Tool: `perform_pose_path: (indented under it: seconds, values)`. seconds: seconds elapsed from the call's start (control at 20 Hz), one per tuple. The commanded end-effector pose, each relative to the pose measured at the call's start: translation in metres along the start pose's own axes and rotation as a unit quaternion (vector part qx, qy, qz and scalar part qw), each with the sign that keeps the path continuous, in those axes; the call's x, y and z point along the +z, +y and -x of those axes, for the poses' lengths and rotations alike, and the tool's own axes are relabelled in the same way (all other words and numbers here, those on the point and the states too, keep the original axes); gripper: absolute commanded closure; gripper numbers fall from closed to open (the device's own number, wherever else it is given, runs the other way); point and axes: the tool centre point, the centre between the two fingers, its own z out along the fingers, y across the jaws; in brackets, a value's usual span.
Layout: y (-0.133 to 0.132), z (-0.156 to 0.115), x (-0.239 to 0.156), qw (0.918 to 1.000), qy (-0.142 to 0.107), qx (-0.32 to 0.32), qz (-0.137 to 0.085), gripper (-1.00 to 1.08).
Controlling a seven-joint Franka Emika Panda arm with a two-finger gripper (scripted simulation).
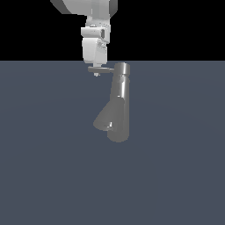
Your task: Turn on the faucet by rotating a designated handle.
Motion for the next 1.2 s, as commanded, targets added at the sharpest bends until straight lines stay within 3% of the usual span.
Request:
perform_pose_path:
  seconds: [0.0, 1.15]
  values:
    - [0.006, 0.001, -0.003, 1.0, 0.0, 0.0, 0.0, 1.08]
    - [0.075, 0.005, -0.03, 1.0, 0.0, 0.0, -0.001, 1.08]
